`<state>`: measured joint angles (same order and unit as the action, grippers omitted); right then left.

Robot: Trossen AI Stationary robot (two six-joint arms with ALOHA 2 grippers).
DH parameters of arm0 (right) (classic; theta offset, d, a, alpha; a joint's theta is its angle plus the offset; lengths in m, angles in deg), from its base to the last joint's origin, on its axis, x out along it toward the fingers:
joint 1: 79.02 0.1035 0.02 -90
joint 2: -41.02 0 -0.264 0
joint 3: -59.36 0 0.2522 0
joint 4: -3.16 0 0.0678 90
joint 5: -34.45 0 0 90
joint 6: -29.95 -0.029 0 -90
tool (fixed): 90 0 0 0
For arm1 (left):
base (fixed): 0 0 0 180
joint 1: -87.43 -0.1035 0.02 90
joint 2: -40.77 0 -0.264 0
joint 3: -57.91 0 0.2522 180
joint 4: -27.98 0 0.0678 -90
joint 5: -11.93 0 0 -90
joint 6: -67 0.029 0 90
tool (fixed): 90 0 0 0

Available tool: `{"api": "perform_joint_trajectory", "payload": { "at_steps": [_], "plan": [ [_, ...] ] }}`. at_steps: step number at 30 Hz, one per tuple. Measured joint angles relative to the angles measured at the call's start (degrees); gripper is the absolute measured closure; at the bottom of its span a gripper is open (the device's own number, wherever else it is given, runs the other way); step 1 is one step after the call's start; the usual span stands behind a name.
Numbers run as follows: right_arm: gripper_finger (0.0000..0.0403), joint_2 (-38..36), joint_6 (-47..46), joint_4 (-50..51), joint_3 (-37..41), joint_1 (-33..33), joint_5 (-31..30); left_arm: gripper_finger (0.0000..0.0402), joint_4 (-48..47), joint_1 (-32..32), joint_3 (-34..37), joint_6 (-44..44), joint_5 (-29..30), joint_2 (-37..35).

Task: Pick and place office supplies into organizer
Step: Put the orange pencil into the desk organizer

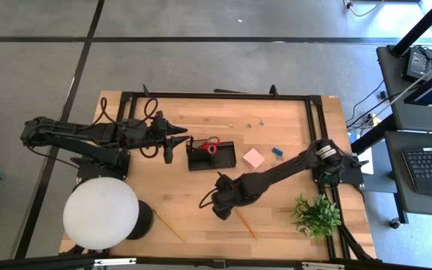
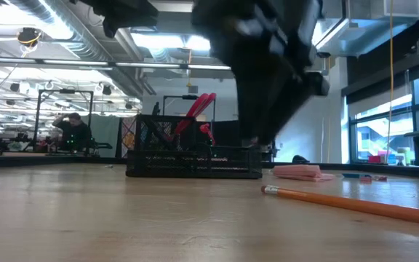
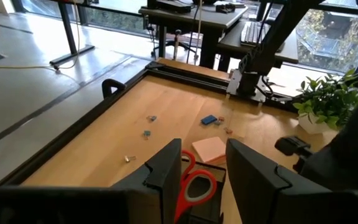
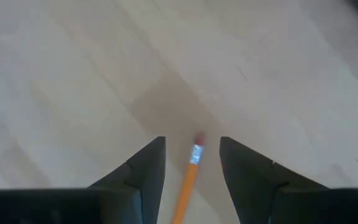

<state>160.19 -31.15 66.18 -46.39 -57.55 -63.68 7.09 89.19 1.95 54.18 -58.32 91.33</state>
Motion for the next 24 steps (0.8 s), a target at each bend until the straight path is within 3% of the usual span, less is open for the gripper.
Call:
{"api": "perform_joint_trajectory", "payload": {
  "at_steps": [8, 24],
  "plan": [
    [0.0246, 4.4, 0.0, 0.5, 0.0, 0.2, 2.2, 0.0281, -1.4, 0.0, 0.0, -0.1, -0.1, 0.0],
    [0.0246, 6.5, 1.7, -0.2, -0.1, 0.0, 4.6, 0.0281, -2.3, 0.0, 0.0, 0.0, -0.1, 0.0]
  ]
}}
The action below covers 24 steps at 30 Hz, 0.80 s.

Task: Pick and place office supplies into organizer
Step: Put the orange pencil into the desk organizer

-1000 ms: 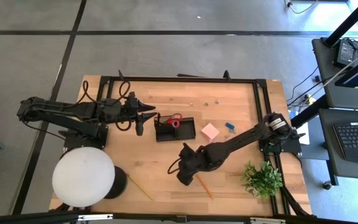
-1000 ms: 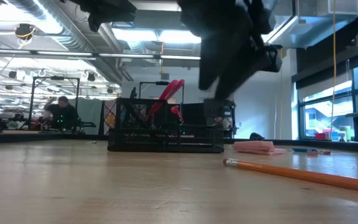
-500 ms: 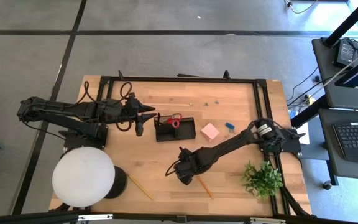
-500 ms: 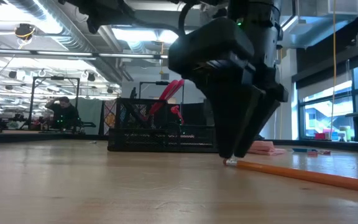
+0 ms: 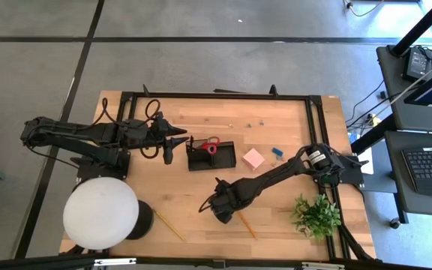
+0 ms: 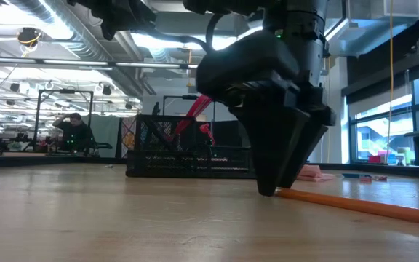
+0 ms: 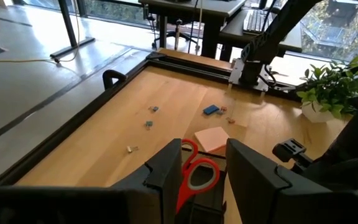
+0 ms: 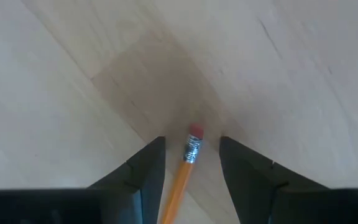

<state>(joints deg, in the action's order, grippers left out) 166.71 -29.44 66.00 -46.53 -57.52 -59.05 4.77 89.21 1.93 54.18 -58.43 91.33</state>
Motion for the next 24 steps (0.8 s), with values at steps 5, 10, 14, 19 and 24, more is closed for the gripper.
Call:
{"api": "perform_joint_trajectory", "payload": {
  "at_steps": [5, 10, 14, 19, 24],
  "plan": [
    [0.0246, 0.0, 1.2, -0.1, 0.1, 0.0, 0.1, 0.0281, -0.2, 0.0, 0.0, 0.0, 0.0, 0.0],
    [0.0246, 0.0, 1.3, 0.0, 0.1, 0.0, 0.1, 0.0281, -1.1, 0.0, 0.0, 0.0, 0.0, 0.0],
    [0.0246, 0.4, 1.4, 0.0, 0.1, 0.0, 0.0, 0.0281, -1.1, 0.0, 0.0, 0.0, 0.0, 0.0],
    [0.0265, 0.5, 1.6, 0.2, 0.5, 0.1, -1.7, 0.0281, -1.1, 0.0, 0.0, 0.0, 0.0, 0.0],
    [0.0307, 0.5, 1.6, 0.8, 0.6, 0.0, -2.3, 0.0281, -1.1, 0.0, 0.0, 0.0, 0.0, 0.0]
  ]
}}
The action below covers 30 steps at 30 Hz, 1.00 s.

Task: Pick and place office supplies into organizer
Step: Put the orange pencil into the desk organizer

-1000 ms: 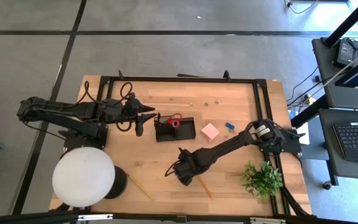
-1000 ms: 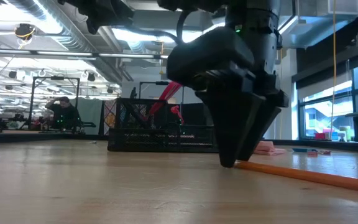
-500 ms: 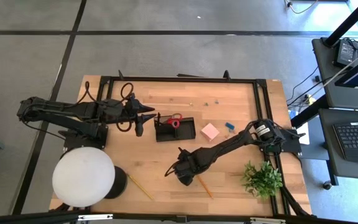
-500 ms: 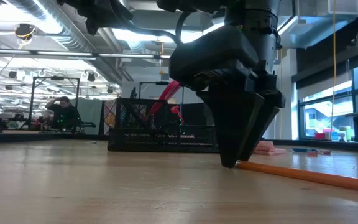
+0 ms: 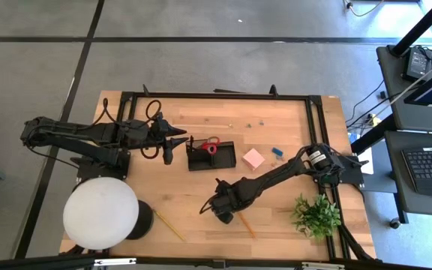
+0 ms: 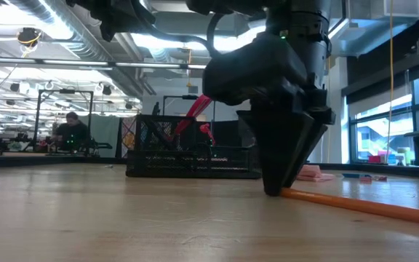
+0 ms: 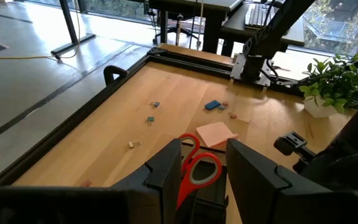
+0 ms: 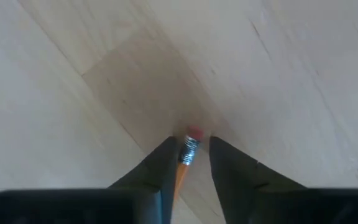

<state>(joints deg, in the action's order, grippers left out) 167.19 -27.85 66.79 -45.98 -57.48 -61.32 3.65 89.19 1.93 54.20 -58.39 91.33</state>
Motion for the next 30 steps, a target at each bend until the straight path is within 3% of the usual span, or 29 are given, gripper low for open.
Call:
{"api": "perform_joint_trajectory", "payload": {
  "at_steps": [11, 22, 30],
  "plan": [
    [0.0373, 0.0, 1.2, 0.2, 0.0, 0.0, -0.2, 0.0281, 0.0, 0.0, 0.0, 0.0, 0.0, 0.0],
    [0.0383, -0.4, 1.4, 1.8, -0.1, 0.0, -0.2, 0.0281, 0.0, 0.0, 0.0, -0.1, 0.0, 0.0],
    [0.0384, -1.9, 7.8, 11.7, -10.5, -0.4, -1.0, 0.0281, 0.0, 0.0, 0.0, 0.0, 0.0, 0.0]
  ]
}}
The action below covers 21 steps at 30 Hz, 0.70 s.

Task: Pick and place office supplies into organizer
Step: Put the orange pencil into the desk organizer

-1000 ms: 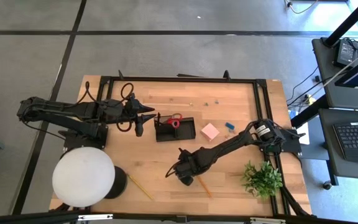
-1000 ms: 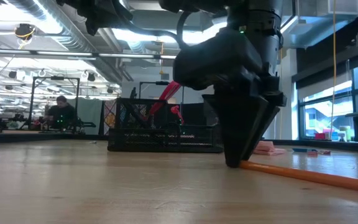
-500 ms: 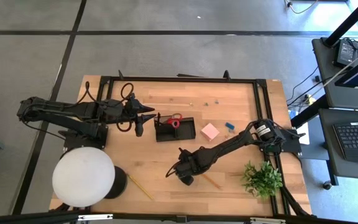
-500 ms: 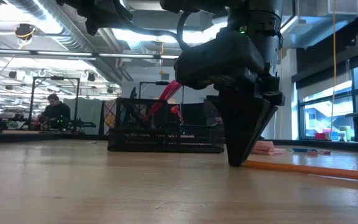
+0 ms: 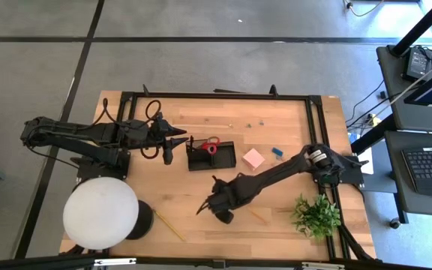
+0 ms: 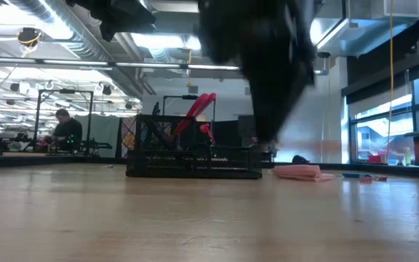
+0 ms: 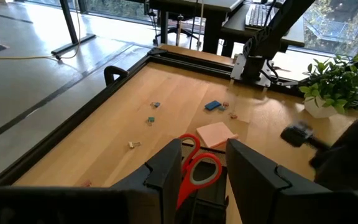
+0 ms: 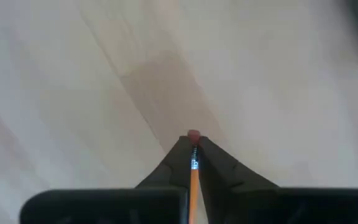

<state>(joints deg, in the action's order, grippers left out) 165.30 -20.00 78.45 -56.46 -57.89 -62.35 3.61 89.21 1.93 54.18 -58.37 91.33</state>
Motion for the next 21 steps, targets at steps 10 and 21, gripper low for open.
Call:
{"api": "perform_joint_trajectory", "payload": {
  "at_steps": [10, 21],
  "plan": [
    [0.0386, -3.4, 13.2, 9.4, -22.8, -1.9, -20.6, 0.0281, -1.1, 0.0, 0.0, 0.0, 0.0, 0.0],
    [0.0394, -8.7, 33.7, -6.3, -30.6, -3.7, -48.7, 0.0281, -3.1, 0.0, 0.0, 0.0, -2.3, -0.2]
  ]
}}
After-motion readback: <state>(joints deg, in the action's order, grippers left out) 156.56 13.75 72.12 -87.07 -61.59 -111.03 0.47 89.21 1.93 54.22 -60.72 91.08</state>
